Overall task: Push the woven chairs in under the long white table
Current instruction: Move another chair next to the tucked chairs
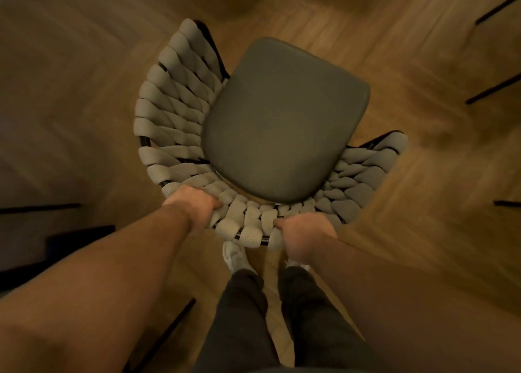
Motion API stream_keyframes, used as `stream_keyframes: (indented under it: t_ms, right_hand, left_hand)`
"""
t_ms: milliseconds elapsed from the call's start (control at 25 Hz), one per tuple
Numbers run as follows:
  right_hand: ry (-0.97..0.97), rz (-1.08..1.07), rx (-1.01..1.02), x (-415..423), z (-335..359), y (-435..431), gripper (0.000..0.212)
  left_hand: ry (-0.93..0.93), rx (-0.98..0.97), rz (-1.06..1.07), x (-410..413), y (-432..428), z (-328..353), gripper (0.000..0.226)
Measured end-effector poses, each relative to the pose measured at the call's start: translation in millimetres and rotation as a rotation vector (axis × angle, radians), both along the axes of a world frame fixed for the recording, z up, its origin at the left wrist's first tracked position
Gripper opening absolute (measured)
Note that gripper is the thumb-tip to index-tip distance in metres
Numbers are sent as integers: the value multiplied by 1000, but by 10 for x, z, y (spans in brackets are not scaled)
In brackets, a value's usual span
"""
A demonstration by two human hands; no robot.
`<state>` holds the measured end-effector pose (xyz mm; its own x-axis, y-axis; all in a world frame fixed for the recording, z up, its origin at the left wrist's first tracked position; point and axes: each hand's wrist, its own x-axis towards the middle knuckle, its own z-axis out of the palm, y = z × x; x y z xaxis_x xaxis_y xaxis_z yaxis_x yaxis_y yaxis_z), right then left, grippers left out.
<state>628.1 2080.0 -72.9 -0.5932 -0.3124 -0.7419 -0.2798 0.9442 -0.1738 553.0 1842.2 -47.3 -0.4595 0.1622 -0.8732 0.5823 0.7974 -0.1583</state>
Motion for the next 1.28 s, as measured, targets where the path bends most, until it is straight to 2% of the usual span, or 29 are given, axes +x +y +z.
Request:
stream_keyframes:
  t_ms: [320,600,760,960,1280]
  right_hand:
    - [21,374,8,-54,33,-154,52]
    - [-10,635,94,-34,-5,-313,61]
    - [-47,773,69,-48,-26,-333,57]
    - [-63,948,9,-103,-5,-338,55]
    - [40,1263,78,-592,99,-662,57]
  left_hand:
    - [17,102,337,1008,-369,-61,65]
    - [33,135,563,1670,-373,-170,59]
    - [26,98,696,1908,-288,-169,58]
    - [25,58,843,2218,-72,-113,72]
    - [97,133,1198,2354,279,-163,60]
